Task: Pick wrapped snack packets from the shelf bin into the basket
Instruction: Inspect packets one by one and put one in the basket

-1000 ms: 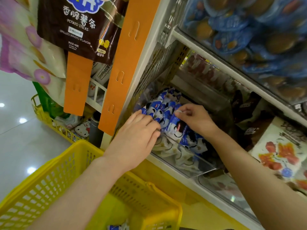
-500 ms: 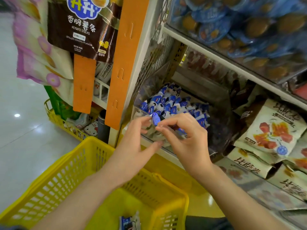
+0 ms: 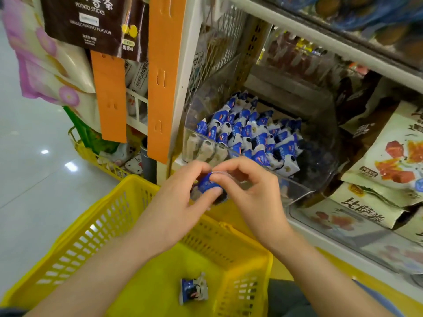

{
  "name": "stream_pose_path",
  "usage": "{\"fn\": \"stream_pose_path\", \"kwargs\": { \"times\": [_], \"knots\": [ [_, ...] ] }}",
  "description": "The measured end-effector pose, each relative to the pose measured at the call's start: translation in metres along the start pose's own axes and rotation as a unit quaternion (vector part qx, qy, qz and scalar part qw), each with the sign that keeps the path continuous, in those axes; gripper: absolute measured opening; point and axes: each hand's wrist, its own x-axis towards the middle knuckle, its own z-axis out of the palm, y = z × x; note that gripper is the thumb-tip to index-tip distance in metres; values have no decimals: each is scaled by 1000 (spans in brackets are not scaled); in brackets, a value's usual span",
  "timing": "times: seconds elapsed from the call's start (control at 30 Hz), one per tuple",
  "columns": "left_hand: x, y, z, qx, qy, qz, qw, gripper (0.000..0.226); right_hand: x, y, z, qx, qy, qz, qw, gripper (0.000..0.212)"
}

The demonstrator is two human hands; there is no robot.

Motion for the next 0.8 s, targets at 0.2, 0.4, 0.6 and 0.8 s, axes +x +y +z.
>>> {"fn": "stream_pose_path", "kwargs": {
  "times": [0.2, 0.4, 0.6, 0.8],
  "knots": [
    [5, -7, 13, -142, 21, -132, 981, 18, 2, 13, 1, 80, -33, 226, 970, 8],
    [-1, -12, 29, -179, 75, -213, 958, 23, -2, 16, -5, 39, -54, 257, 964, 9],
    [-4, -11, 28, -211, 73, -223, 949, 14, -7, 21, -4, -61, -87, 187, 977, 11],
    [-5, -5, 25, -240, 41, -255, 936, 24, -15, 18, -6, -242, -79, -37, 966, 14]
  ]
}}
